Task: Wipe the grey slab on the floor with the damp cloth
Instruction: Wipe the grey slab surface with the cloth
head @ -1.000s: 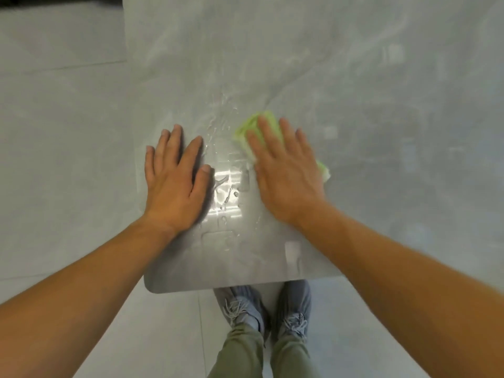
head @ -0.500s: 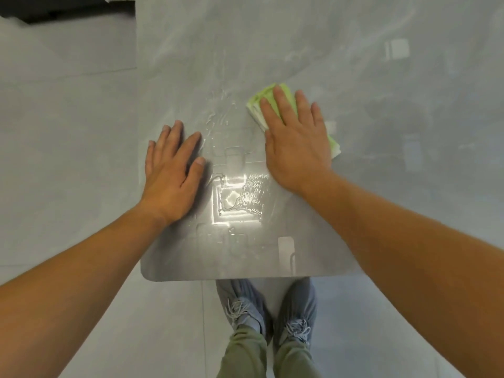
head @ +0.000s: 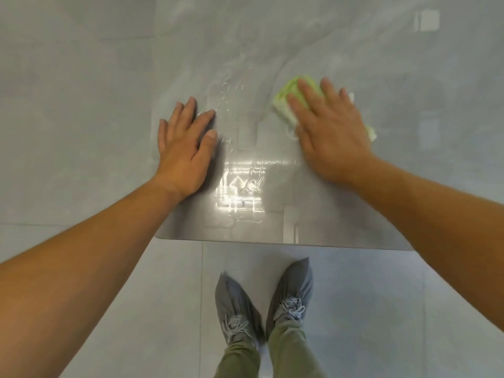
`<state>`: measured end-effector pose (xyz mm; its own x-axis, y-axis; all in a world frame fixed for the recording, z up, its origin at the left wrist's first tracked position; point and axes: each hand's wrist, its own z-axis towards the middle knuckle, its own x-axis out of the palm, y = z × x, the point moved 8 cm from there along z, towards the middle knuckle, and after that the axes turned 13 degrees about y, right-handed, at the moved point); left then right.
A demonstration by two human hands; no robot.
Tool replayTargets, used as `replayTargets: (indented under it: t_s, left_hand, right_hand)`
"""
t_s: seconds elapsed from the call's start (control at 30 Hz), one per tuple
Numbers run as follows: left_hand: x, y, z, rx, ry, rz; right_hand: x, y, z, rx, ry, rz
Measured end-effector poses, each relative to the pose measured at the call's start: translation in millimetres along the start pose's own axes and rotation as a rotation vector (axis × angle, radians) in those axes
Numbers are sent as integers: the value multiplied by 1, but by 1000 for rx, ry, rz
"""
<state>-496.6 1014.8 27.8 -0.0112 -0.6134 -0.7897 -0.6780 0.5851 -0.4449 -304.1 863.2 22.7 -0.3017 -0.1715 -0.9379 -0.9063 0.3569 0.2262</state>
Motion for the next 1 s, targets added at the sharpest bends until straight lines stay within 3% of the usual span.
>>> replayTargets:
  t_s: [0.1,0.23,0.37,0.43,0.5,0.6,0.73,0.83,0.87,1.0]
  left_hand:
    - [1,3,0,15,23,-3]
    - [0,3,0,24,34,-6]
    - [2,4,-1,28,63,24]
    - [3,5,0,29,85,-9]
    - [2,6,0,37,106,-54]
    - [-1,8,1,49,132,-121]
    - [-4,10,4,50,147,-180]
    - [-5,11,4,57,139,-199]
    - [-5,11,4,59,127,-201]
    - [-14,12,5,62,48,-33]
  right_hand:
    - [-3,11,4,173,-36,65]
    - [36,106,-59,-186,46,-37]
    - [46,113,-71,-393,101,-131]
    - [33,92,-45,-259,48,-91]
    - [21,73,-27,7,-4,35]
    - [27,99,-37,246,-69,142]
    - [55,176,-72,-4,3,82]
    - [55,168,-61,-154,47,-31]
    - [50,154,-47,-121,37,-50]
    - [27,108,-4,292,-32,131]
